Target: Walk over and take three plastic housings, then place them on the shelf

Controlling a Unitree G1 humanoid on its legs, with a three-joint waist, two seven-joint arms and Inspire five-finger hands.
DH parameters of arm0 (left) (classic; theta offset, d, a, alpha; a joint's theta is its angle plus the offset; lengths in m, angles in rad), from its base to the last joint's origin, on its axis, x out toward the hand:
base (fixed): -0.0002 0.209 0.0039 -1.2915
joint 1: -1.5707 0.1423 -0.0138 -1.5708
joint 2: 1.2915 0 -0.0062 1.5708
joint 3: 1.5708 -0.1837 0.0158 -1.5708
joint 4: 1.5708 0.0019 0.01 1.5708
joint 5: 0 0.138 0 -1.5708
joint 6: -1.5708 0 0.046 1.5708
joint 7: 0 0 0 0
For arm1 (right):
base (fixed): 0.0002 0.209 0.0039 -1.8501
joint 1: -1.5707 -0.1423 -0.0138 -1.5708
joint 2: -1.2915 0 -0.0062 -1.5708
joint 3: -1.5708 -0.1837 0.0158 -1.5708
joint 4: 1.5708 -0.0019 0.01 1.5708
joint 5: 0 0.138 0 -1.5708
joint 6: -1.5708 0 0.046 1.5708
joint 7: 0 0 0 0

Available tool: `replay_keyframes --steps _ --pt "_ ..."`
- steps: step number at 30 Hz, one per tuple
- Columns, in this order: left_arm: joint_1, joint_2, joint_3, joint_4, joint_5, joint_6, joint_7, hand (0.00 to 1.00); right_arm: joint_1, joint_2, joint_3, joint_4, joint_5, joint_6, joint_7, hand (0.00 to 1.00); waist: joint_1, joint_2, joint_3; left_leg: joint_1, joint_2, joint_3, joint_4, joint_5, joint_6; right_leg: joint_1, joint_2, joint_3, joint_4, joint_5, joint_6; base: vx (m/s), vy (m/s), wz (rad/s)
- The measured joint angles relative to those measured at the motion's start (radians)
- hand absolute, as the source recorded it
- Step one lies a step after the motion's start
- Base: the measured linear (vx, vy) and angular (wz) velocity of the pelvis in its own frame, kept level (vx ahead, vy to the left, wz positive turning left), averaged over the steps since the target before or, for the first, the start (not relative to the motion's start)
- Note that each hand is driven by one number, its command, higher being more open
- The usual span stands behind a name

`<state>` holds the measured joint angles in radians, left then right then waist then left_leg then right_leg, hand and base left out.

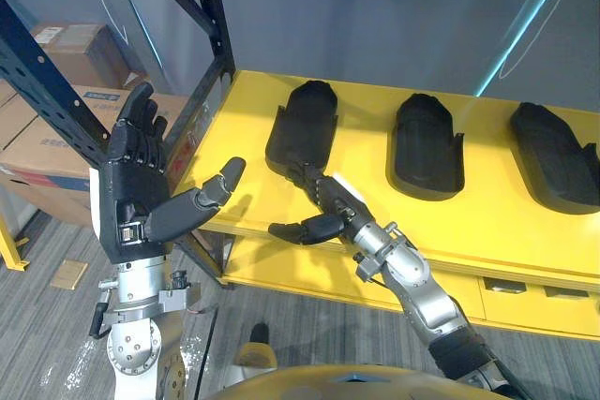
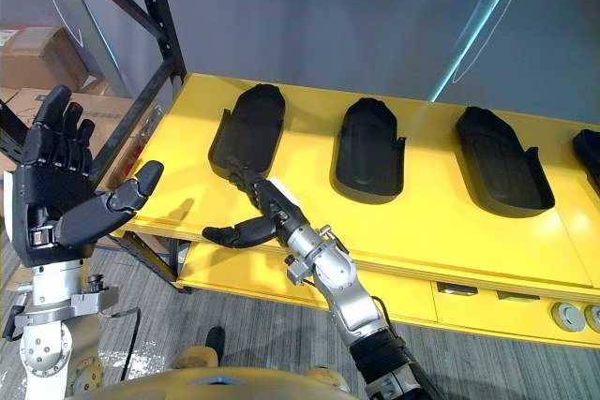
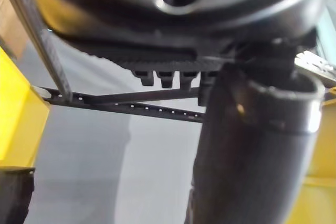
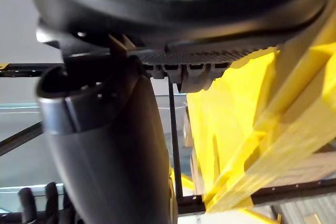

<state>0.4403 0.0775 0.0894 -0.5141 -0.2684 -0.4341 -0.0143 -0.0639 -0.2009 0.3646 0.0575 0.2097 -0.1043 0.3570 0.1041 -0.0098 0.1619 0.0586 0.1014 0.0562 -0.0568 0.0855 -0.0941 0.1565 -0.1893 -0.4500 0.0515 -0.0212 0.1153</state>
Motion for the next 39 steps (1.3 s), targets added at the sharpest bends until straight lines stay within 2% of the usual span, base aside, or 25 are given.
replay_keyframes --steps 3,7,9,12,17,22,28,31,34,39 --pt "0.002 0.000 0.003 0.000 0.000 0.000 0.001 1.00 0.015 -0.021 0.001 -0.116 0.060 0.000 0.078 1.00 0.000 0.000 0.000 0.007 0.005 0.022 0.003 -0.008 0.000 -0.003 0.002 0.019 -0.001 0.001 0.001 0.01 -0.007 -0.16" --pt "0.001 0.001 0.007 0.000 -0.004 0.000 0.001 1.00 0.041 -0.037 -0.050 -0.291 0.158 -0.008 0.100 1.00 -0.004 -0.002 -0.002 0.023 0.013 0.049 0.004 -0.019 -0.005 -0.004 0.008 0.046 -0.002 0.001 0.000 0.02 -0.010 -0.22" --pt "0.001 0.001 0.010 0.000 -0.005 0.000 0.001 1.00 0.064 -0.029 -0.123 -0.374 0.202 -0.020 0.101 1.00 -0.016 -0.006 -0.004 0.023 0.016 0.064 0.003 -0.021 -0.006 -0.016 0.011 0.062 -0.002 0.001 0.000 0.01 -0.011 -0.18" --pt "-0.002 0.001 0.028 0.000 -0.014 0.000 -0.003 1.00 0.082 -0.020 -0.208 -0.403 0.252 -0.039 0.093 1.00 -0.033 -0.005 -0.006 0.039 0.019 0.095 0.001 -0.030 -0.007 -0.020 0.012 0.091 -0.003 0.002 0.001 0.02 0.004 -0.28" --pt "-0.014 0.000 0.030 0.000 -0.039 0.003 -0.012 1.00 0.125 0.018 -0.299 -0.411 0.317 -0.038 0.074 1.00 -0.059 -0.004 -0.024 0.042 0.024 0.127 0.002 -0.036 -0.012 -0.038 0.017 0.121 -0.004 0.004 0.000 0.03 -0.001 -0.20" --pt "-0.037 -0.003 0.024 0.000 -0.045 0.027 -0.010 1.00 0.170 0.039 -0.272 -0.409 0.306 -0.003 0.074 1.00 -0.072 0.012 -0.038 0.052 0.029 0.145 0.004 -0.045 -0.017 -0.041 0.021 0.138 -0.005 0.004 0.000 0.02 -0.005 -0.12" --pt "-0.051 -0.004 -0.044 0.002 -0.036 0.049 0.024 1.00 0.166 0.039 -0.102 -0.377 0.215 0.007 0.063 1.00 -0.079 0.024 -0.060 0.052 0.030 0.154 0.018 -0.056 -0.016 -0.040 0.021 0.148 -0.005 0.004 0.000 0.00 0.003 -0.05" --pt "-0.050 -0.004 -0.062 0.005 -0.035 0.051 0.039 1.00 0.166 0.039 -0.040 -0.335 0.195 0.012 0.022 1.00 -0.078 0.023 -0.073 0.050 0.030 0.153 0.018 -0.056 -0.015 -0.040 0.021 0.147 -0.005 0.004 0.001 0.00 0.000 0.00" --pt "-0.050 -0.004 -0.064 0.017 -0.035 0.052 0.058 1.00 0.166 0.042 -0.004 -0.299 0.185 0.012 -0.060 1.00 -0.077 0.025 -0.081 0.047 0.028 0.149 0.016 -0.055 -0.014 -0.040 0.020 0.143 -0.006 0.005 0.001 0.00 0.003 0.05" --pt "-0.047 -0.005 -0.088 0.035 -0.035 0.052 0.085 1.00 0.167 0.069 0.005 -0.290 0.080 0.009 -0.274 1.00 -0.081 0.033 -0.087 0.034 0.028 0.141 0.001 -0.045 -0.014 -0.050 0.023 0.134 -0.020 0.011 0.001 0.00 -0.002 0.05"
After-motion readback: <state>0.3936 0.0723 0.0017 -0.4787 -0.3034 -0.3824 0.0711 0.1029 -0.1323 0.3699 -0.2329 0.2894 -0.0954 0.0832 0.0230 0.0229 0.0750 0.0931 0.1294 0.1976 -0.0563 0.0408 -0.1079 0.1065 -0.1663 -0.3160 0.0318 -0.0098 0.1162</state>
